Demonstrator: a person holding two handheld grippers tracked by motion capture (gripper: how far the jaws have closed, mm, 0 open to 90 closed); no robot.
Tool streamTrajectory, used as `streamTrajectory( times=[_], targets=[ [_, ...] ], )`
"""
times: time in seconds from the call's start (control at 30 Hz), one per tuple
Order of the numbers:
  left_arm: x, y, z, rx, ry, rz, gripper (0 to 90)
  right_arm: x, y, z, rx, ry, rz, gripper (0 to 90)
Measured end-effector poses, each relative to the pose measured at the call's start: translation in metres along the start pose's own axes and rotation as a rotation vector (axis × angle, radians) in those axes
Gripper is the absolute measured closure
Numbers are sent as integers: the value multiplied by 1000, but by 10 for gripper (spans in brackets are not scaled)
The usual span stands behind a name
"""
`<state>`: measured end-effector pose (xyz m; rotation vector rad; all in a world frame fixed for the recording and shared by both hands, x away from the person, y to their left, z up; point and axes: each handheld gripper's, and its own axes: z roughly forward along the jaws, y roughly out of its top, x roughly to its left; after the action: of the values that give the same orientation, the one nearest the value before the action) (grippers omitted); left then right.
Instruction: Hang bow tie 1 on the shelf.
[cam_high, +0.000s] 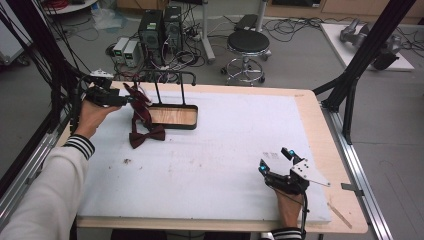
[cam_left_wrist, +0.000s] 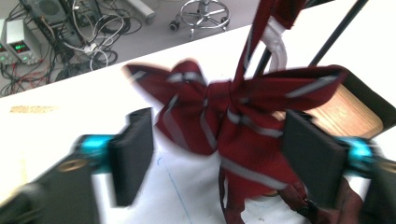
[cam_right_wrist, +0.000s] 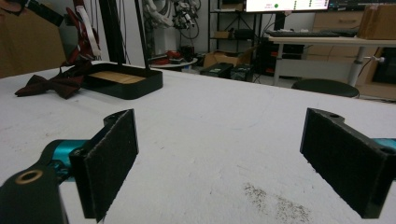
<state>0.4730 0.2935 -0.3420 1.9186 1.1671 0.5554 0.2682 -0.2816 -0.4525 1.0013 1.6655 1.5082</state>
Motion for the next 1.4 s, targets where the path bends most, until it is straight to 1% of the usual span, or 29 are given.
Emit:
streamTrajectory(
  times=[0.07,0.1,0.13,0.17,0.2,0.23,0.27,0.3,0.33,0.37,0.47,0.6,0.67,0.7,0.73,0.77,0.8,0.83,0.9,0.93,1.0,1.07,1.13,1.17,1.2,1.23,1.33,1.37,1.4],
  targets=[
    [0,0,-1,-16,-10,4,199,0,0,0,2,1,4,106],
    [-2,0,-6,-54,-17,14,189,0,0,0,0,0,0,106],
    [-2,0,-6,-54,-17,14,177,0,0,0,0,-1,0,106],
    [-2,-1,-11,-93,-48,15,165,0,0,0,0,-1,0,106],
    [-2,-1,-11,-93,-48,15,159,0,0,0,1,-1,3,106],
    [-4,-3,-19,-135,-61,22,156,0,0,0,1,-1,3,106],
    [-4,-3,-19,-135,-61,22,156,0,0,0,1,-1,3,106],
    [-7,-6,-27,-175,-65,28,156,0,0,0,-1,-2,2,106],
    [-8,-7,-32,-192,-68,34,156,0,0,0,-1,0,2,106],
    [-8,-7,-32,-192,-68,34,156,0,0,0,-2,0,0,106],
    [-15,-16,-47,-241,-69,43,156,0,0,0,-2,-1,1,106],
    [-19,-22,-56,-268,-73,57,156,0,0,0,-1,-1,11,106],
    [-22,-31,-62,-295,-80,63,156,0,0,0,1,-1,10,106],
    [-22,-31,-62,-295,-80,63,156,0,0,0,2,-2,9,106],
    [-22,-34,-64,-304,-89,56,156,0,0,0,2,-2,10,106],
    [-23,-40,-69,-329,-103,49,156,0,0,0,4,-2,12,106],
    [-23,-40,-69,-329,-103,49,156,0,0,0,4,-2,11,106],
    [-25,-46,-74,-359,-122,49,156,0,0,0,3,-3,11,106],
    [-28,-52,-79,-392,-130,62,156,0,0,0,2,-4,9,106],
    [-28,-52,-79,-392,-130,62,156,0,0,0,2,-4,10,106],
    [-33,-60,-84,-433,-144,78,154,0,0,0,2,-5,10,106],
    [-43,-72,-88,-479,-155,105,154,0,0,0,3,-6,8,106],
    [-49,-82,-90,-511,-173,108,154,0,0,0,0,-5,5,106],
    [-49,-82,-90,-511,-173,108,154,0,0,0,0,-6,7,106],
    [-55,-91,-91,-538,-180,96,152,0,0,0,-2,-6,6,106],
    [-55,-91,-91,-538,-180,96,145,0,0,-1,-2,-5,8,106],
    [-59,-101,-91,-571,-206,73,134,0,0,-1,-3,-4,7,106],
    [-60,-108,-91,-584,-207,63,134,0,0,-1,-3,-4,8,106],
    [-60,-108,-91,-584,-207,63,134,0,0,-1,-3,-4,8,106]
  ],
)
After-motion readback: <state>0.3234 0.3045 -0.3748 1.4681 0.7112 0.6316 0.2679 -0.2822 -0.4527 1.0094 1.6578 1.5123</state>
